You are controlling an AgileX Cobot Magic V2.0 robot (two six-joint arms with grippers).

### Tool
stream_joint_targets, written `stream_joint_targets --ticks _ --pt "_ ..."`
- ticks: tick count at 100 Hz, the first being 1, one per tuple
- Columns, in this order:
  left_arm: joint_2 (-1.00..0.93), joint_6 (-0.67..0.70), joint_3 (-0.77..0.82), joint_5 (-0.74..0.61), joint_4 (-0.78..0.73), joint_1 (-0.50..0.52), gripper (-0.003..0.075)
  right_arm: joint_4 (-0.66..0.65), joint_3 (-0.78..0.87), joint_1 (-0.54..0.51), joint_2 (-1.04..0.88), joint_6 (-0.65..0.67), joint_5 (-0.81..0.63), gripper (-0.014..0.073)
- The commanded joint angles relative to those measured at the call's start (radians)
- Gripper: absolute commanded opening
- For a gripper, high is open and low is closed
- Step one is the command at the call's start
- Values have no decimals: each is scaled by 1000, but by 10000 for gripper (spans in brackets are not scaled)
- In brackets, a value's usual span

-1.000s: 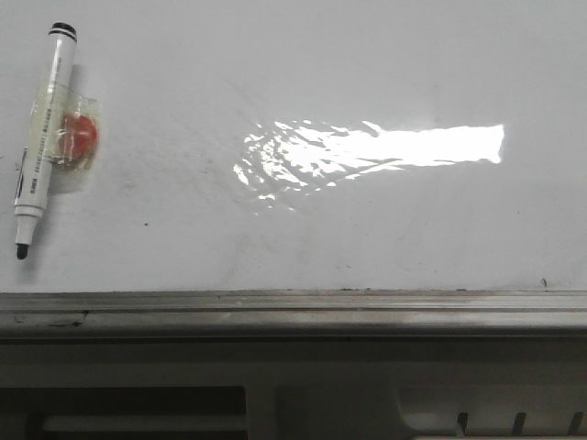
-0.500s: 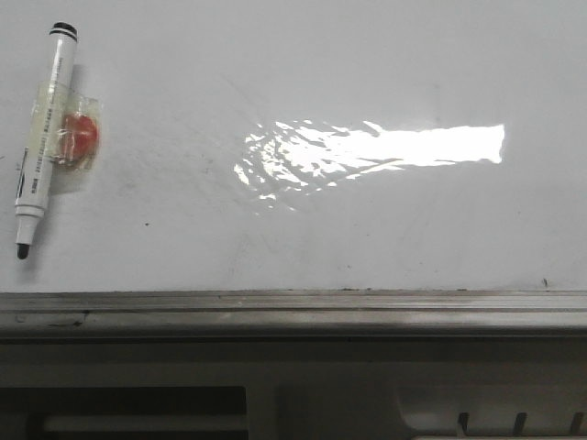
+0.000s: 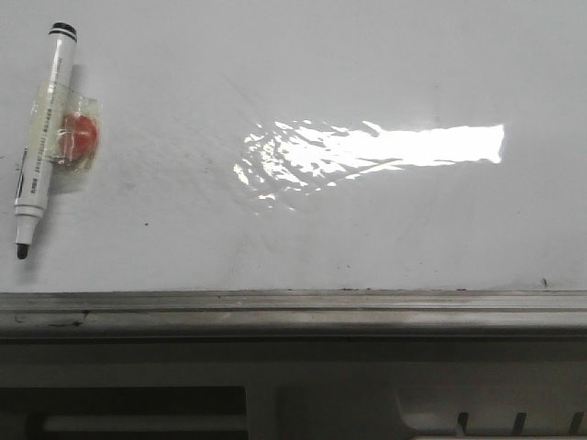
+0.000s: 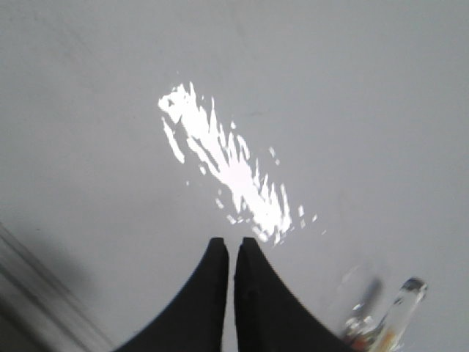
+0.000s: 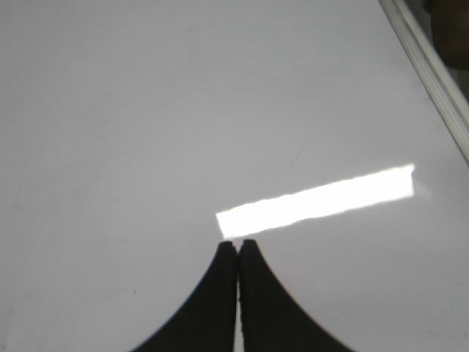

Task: Write number 9 on whiteboard

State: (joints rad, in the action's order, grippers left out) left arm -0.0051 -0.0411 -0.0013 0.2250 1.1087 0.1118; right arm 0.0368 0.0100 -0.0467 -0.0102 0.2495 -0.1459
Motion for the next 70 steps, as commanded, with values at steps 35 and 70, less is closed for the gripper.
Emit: stream_joint_targets --ticks 35,70 --pt "86 -183 -287 171 -209 -2 -18 197 -346 -5 87 -60 548 -65" --pt "456 -180 -611 482 -507 -102 358 90 -680 19 309 -197 836 274"
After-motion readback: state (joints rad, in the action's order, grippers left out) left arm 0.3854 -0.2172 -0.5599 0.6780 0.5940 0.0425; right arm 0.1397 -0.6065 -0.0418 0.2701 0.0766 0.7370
